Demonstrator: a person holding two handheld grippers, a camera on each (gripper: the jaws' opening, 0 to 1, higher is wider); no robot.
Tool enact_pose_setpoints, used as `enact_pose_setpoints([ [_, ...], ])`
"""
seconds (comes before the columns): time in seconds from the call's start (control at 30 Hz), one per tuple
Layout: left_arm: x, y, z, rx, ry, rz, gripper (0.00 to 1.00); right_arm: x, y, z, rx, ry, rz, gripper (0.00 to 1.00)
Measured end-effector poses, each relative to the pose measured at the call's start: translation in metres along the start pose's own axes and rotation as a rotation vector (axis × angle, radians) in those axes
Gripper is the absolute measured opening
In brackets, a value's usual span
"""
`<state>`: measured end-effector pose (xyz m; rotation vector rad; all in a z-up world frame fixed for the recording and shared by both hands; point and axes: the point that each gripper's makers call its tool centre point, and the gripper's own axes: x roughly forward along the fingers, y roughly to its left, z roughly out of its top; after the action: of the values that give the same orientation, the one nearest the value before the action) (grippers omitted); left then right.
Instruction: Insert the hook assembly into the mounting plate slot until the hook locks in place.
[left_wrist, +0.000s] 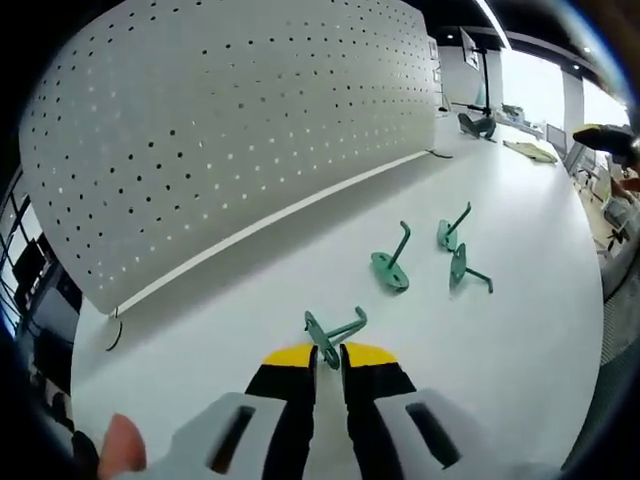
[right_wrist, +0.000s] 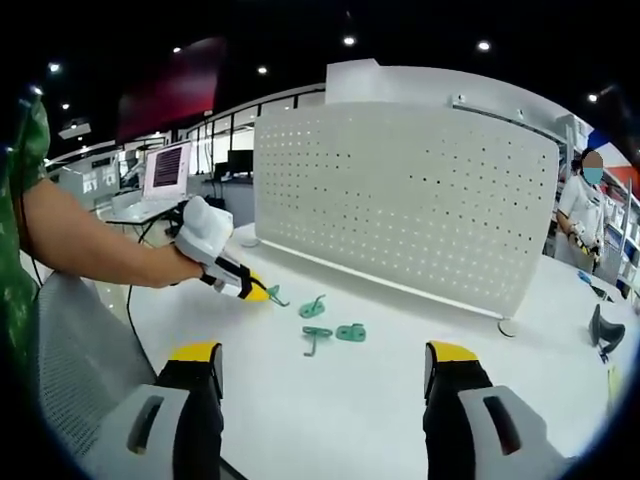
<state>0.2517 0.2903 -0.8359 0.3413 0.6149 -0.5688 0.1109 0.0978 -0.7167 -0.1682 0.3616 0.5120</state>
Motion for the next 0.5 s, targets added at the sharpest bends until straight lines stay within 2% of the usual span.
enact_pose_setpoints([
  [0.5,-0.002,0.0038,-0.0009,0.006,-0.003,0.012,0.03,-0.0008,0.0003,-0.0011,-0.004,0.006,-0.006,0.84],
])
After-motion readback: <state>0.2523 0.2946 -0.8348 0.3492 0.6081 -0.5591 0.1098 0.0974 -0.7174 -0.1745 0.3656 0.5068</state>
